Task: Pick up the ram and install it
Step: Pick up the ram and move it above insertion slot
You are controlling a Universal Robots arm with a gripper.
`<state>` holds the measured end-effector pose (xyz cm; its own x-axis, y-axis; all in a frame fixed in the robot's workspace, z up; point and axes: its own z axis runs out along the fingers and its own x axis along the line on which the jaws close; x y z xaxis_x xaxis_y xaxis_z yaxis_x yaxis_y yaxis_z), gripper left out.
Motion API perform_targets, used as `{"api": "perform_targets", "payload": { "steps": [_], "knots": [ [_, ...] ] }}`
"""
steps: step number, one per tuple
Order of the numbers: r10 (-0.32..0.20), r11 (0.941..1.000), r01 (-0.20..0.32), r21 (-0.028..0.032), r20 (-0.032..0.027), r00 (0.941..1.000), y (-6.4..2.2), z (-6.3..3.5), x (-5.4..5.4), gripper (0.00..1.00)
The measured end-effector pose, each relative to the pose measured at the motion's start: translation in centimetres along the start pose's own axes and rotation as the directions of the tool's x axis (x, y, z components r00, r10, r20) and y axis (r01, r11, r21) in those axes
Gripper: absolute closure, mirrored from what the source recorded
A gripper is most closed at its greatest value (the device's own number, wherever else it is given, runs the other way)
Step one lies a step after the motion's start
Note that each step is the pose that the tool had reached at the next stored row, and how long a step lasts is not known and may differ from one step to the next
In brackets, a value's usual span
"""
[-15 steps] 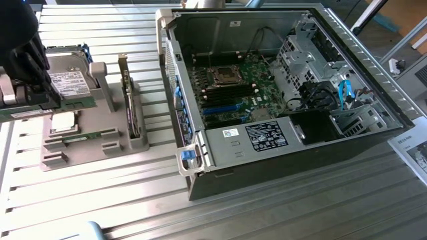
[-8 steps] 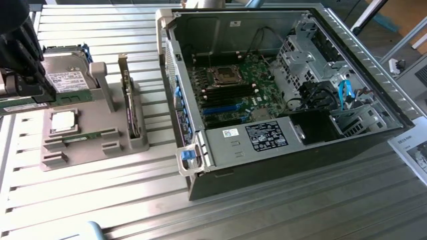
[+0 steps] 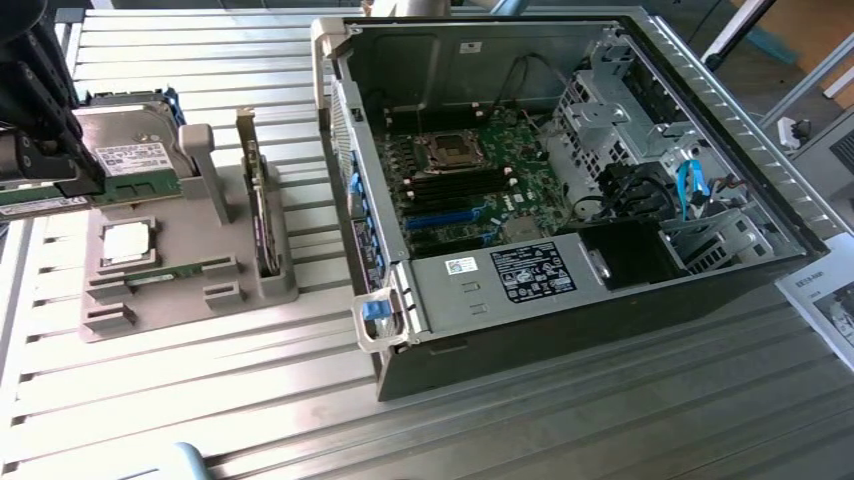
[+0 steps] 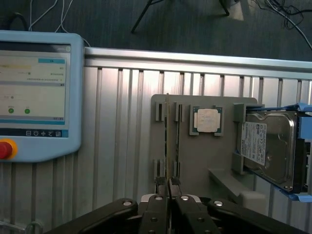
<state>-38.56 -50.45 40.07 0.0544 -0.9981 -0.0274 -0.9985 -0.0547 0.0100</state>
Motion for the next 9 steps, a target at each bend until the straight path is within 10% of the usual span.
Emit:
{"api": "perform_targets", "payload": {
  "steps": [9],
  "knots": [
    [0.0,1.0,0.0,0.0,-0.0001,1.0,-1.12,-0.02,0.1,0.88]
  ]
}}
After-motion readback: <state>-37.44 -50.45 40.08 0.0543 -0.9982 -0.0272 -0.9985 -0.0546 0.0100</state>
